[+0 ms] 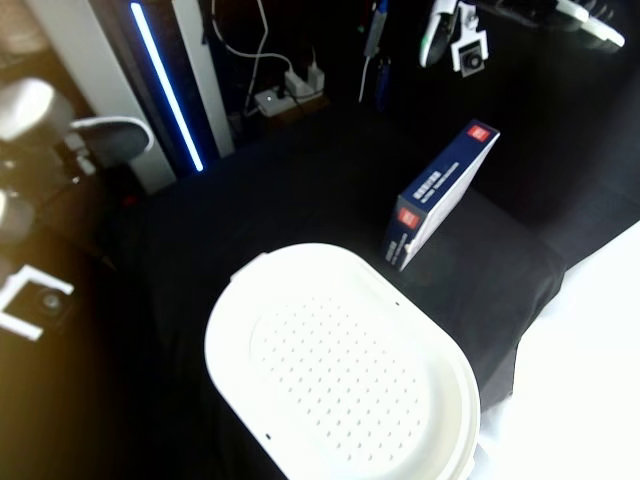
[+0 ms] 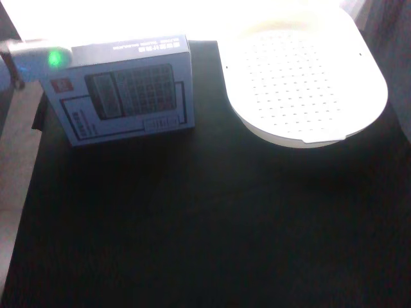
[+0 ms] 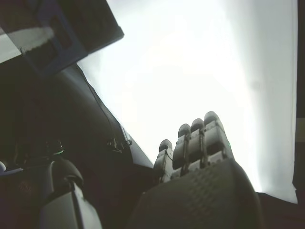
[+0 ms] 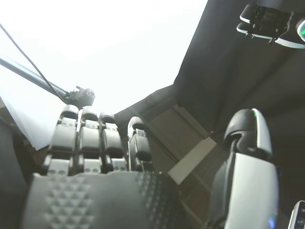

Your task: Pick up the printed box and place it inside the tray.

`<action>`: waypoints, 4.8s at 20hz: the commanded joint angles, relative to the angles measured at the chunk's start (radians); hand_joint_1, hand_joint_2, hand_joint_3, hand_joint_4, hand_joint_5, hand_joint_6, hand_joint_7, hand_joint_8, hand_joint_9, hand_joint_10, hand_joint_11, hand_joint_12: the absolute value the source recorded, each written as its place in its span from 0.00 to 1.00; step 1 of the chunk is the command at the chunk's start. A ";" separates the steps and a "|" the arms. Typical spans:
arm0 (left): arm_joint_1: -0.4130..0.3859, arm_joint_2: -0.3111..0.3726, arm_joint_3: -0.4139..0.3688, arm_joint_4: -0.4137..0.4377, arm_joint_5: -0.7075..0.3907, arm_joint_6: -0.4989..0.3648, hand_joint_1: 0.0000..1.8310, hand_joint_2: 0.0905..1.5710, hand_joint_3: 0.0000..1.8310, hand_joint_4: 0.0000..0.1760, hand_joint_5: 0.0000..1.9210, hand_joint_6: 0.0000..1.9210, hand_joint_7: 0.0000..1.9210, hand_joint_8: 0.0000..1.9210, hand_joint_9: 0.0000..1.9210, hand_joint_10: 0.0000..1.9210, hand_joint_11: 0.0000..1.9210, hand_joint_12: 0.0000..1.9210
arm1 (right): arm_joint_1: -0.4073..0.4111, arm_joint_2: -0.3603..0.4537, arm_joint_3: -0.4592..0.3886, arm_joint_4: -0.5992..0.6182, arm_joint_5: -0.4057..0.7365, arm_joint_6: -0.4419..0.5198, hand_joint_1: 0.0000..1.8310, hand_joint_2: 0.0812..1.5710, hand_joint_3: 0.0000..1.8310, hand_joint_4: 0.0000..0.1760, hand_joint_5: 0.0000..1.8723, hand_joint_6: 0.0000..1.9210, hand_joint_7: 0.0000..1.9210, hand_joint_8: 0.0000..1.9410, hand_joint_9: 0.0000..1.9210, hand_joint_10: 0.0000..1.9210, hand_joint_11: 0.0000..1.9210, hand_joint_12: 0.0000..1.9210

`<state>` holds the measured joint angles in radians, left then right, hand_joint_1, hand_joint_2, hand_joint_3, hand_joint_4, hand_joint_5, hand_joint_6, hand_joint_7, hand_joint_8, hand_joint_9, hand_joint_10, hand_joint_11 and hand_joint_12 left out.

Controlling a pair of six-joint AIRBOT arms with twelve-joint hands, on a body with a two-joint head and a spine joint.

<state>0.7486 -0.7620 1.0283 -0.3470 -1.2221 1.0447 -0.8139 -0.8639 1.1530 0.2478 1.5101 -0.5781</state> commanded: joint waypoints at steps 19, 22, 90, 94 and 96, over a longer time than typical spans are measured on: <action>-0.201 -0.045 0.128 0.082 0.286 -0.006 0.31 0.55 0.00 0.00 0.00 0.00 0.02 0.00 0.02 0.00 0.00 0.07 | 0.007 -0.005 0.003 -0.034 0.112 0.009 0.33 0.28 0.31 0.00 0.08 0.01 0.05 0.00 0.00 0.00 0.01 0.00; -0.311 -0.078 0.159 0.193 0.451 -0.007 0.29 0.48 0.00 0.00 0.00 0.00 0.03 0.00 0.02 0.00 0.00 0.01 | 0.007 -0.005 0.003 -0.033 0.112 0.009 0.34 0.28 0.30 0.00 0.08 0.01 0.04 0.00 0.00 0.00 0.00 0.00; -0.445 -0.361 0.251 0.390 0.259 -0.226 0.71 0.62 0.00 0.00 0.63 0.19 0.66 0.38 0.67 0.45 0.60 0.73 | 0.215 -0.363 0.244 -0.040 -0.183 0.150 0.42 0.32 0.00 1.00 0.00 0.00 0.01 0.00 0.00 0.00 0.00 0.18; -0.434 -0.381 0.263 0.389 0.244 -0.249 0.71 0.62 0.00 0.00 0.65 0.15 0.67 0.36 0.70 0.44 0.64 0.69 | 0.225 -0.376 0.246 -0.039 -0.181 0.150 0.41 0.33 0.00 1.00 0.00 0.00 0.03 0.00 0.01 0.00 0.00 0.24; -0.434 -0.387 0.263 0.389 0.238 -0.249 0.71 0.62 0.00 0.00 0.66 0.14 0.68 0.34 0.71 0.42 0.64 0.69 | 0.226 -0.388 0.250 -0.032 -0.178 0.150 0.39 0.35 0.00 0.92 0.03 0.01 0.04 0.00 0.03 0.00 0.00 0.31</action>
<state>0.3218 -1.1515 1.2881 0.0563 -0.8509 0.8040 -0.6003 -1.2560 1.3983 0.2096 1.2198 -0.4404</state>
